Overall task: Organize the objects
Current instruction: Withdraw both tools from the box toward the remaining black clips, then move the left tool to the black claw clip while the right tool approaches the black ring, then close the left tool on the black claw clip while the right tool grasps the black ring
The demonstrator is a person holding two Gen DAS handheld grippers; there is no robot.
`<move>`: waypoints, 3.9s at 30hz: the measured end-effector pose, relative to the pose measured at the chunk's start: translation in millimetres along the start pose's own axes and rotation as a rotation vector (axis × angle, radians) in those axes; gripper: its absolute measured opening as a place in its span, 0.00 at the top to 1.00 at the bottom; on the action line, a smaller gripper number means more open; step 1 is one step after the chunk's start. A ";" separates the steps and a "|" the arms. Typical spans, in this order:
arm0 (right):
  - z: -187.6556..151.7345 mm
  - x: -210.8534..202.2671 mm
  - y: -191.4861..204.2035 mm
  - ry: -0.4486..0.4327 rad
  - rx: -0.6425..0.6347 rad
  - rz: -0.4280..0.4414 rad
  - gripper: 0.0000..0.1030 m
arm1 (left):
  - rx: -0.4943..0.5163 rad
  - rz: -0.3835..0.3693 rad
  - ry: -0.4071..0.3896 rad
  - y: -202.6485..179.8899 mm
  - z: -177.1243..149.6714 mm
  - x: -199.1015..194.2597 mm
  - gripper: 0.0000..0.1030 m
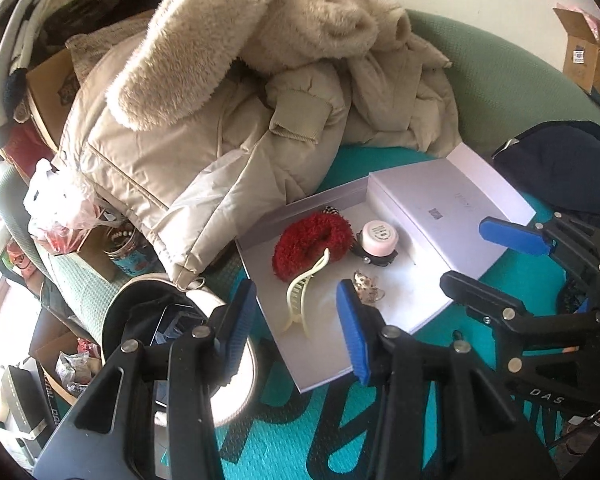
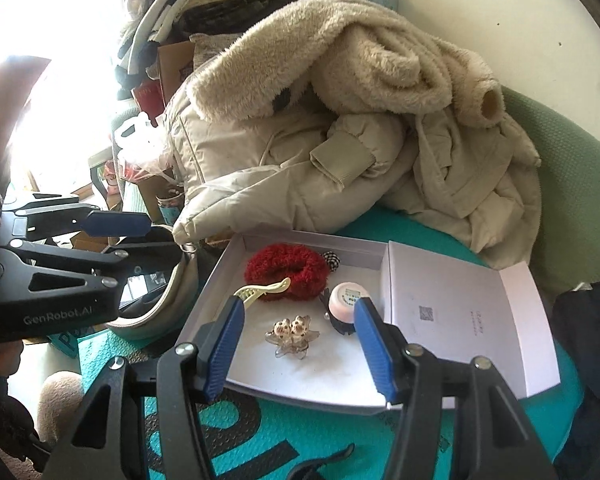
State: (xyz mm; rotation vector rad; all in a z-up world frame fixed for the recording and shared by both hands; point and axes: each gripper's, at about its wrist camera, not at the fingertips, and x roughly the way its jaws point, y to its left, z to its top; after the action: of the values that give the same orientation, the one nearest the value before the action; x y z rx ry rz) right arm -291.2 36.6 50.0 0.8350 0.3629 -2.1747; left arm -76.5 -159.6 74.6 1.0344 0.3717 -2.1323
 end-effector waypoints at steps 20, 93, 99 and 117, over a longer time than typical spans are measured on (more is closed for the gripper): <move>-47.2 -73.5 25.5 -0.024 0.012 -0.018 0.44 | 0.018 -0.032 -0.043 -29.9 -62.1 -75.6 0.56; -205.6 17.4 -60.4 0.230 0.306 -0.078 0.56 | 0.169 -0.259 0.243 -161.6 -131.2 98.8 0.56; -206.8 17.3 -72.8 0.216 0.314 -0.108 0.56 | 0.123 -0.298 0.270 -162.7 -132.1 112.7 0.56; -195.1 29.7 -69.4 0.222 0.287 -0.112 0.51 | 0.133 -0.252 0.315 -149.5 -141.8 125.0 0.53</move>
State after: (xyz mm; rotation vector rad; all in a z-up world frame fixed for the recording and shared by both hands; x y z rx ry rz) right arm -269.9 162.5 -115.8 1.2482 0.2114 -2.2761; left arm -155.9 -41.1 -119.7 1.4744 0.5398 -2.2389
